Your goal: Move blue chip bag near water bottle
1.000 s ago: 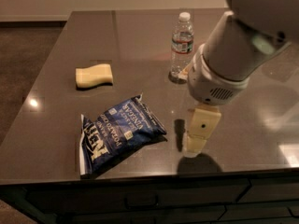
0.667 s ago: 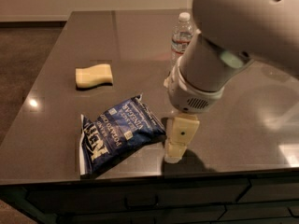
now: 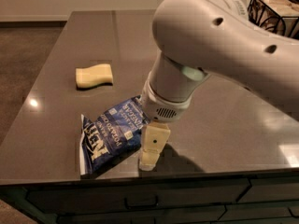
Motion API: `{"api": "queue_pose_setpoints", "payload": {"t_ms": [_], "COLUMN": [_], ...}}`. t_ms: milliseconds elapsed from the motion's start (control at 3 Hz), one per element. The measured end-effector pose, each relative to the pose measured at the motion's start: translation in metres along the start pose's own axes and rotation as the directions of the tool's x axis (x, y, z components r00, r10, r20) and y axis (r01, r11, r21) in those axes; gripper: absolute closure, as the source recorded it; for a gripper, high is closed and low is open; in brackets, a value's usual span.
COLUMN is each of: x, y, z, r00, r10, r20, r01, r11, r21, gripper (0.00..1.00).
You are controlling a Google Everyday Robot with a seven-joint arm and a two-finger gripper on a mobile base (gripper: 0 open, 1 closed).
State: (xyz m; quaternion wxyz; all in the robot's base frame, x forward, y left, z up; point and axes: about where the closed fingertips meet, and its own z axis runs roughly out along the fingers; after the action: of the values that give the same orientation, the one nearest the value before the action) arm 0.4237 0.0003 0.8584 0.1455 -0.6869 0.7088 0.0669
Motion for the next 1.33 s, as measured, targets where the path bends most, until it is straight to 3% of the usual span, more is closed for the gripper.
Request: {"api": "queue_pose_setpoints", "payload": {"t_ms": [667, 1333], "x": [-0.017, -0.008], "y": [-0.009, -0.040], "z": [0.014, -0.008], "r00": [0.999, 0.990], "r10": [0.035, 0.110], "r20": [0.027, 0.088], "r01": [-0.033, -0.105], "r11": [0.9974, 0.9929], "r21": [-0.064, -0.056], "gripper": [0.41, 0.88]}}
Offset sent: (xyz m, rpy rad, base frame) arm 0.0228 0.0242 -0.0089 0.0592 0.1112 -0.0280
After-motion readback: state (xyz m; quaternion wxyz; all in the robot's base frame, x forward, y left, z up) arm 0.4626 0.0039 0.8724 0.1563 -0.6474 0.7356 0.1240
